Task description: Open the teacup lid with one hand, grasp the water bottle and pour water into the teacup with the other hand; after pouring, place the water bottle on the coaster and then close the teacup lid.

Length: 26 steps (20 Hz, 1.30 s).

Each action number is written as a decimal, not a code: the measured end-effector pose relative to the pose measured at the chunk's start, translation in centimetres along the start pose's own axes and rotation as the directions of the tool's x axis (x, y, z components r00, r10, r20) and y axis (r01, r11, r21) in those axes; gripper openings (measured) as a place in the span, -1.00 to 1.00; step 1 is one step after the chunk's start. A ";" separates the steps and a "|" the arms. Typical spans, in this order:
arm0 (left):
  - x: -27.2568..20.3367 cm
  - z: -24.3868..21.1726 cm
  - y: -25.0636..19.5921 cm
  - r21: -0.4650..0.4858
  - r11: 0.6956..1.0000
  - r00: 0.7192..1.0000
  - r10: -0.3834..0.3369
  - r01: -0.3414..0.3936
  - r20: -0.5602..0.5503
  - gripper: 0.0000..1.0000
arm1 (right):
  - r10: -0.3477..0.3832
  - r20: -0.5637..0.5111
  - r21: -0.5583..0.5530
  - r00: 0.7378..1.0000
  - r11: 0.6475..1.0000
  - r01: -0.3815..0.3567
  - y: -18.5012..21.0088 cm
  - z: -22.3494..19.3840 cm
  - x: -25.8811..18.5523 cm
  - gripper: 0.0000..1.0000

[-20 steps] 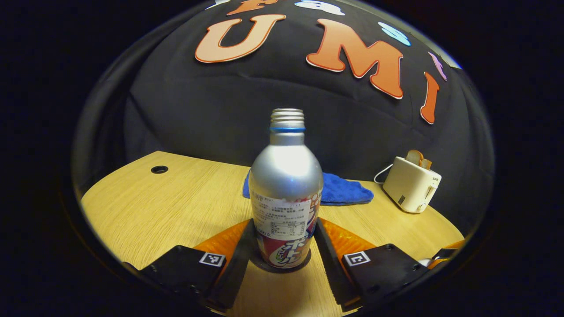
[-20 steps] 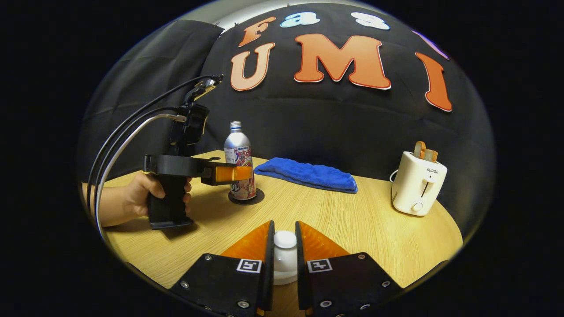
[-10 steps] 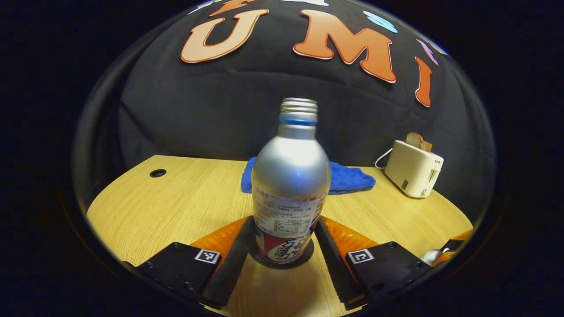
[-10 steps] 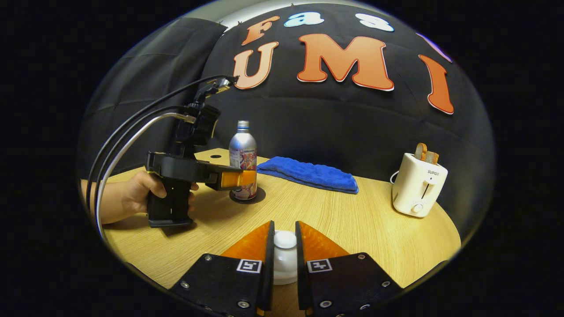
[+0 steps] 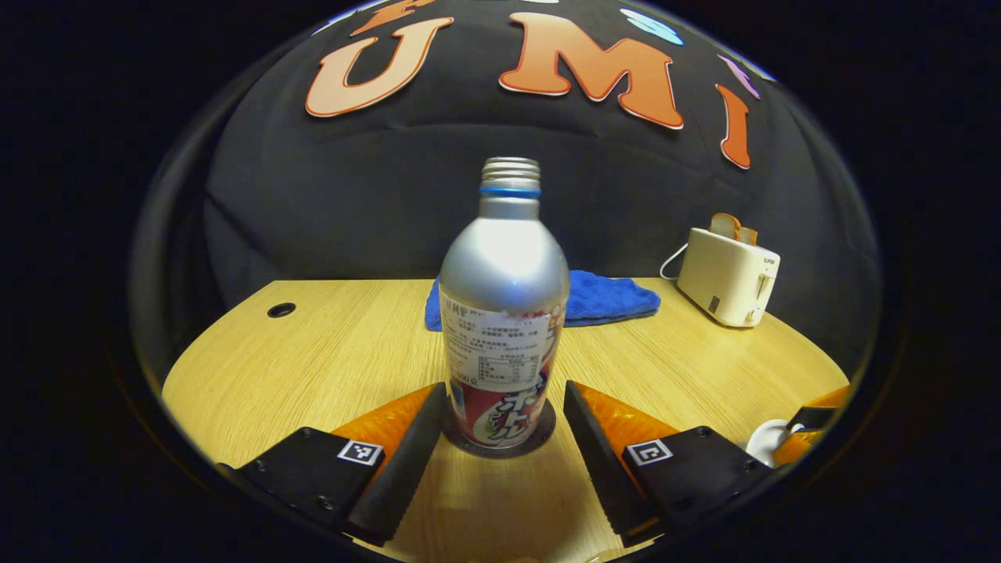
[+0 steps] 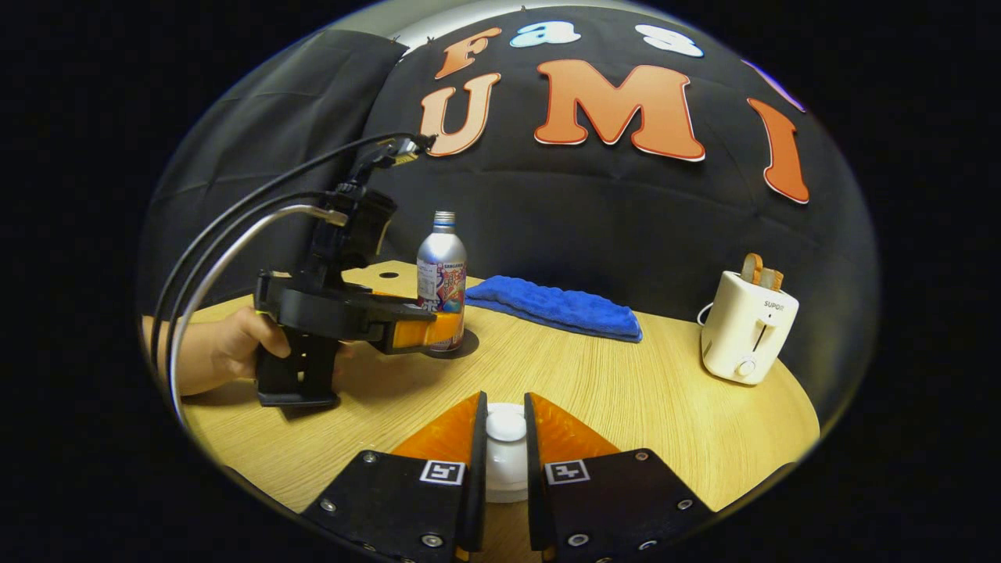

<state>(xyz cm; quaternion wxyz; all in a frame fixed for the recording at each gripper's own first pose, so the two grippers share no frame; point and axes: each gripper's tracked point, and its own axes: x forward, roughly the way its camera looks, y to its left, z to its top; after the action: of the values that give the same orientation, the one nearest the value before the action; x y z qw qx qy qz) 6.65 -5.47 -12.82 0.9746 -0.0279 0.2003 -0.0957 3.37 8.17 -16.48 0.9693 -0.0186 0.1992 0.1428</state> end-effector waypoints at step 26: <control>-20.9 12.9 1.5 0.040 0.971 0.869 0.192 -0.236 0.457 0.94 | -0.190 0.357 0.004 0.915 0.979 0.202 -4.8 13.1 -10.2 0.77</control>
<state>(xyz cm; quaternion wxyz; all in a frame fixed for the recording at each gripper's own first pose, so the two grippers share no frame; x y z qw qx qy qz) -6.82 0.32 6.92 0.9992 0.0194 -0.0335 0.0125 0.68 2.05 -0.56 0.9983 -0.0282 0.0153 0.0493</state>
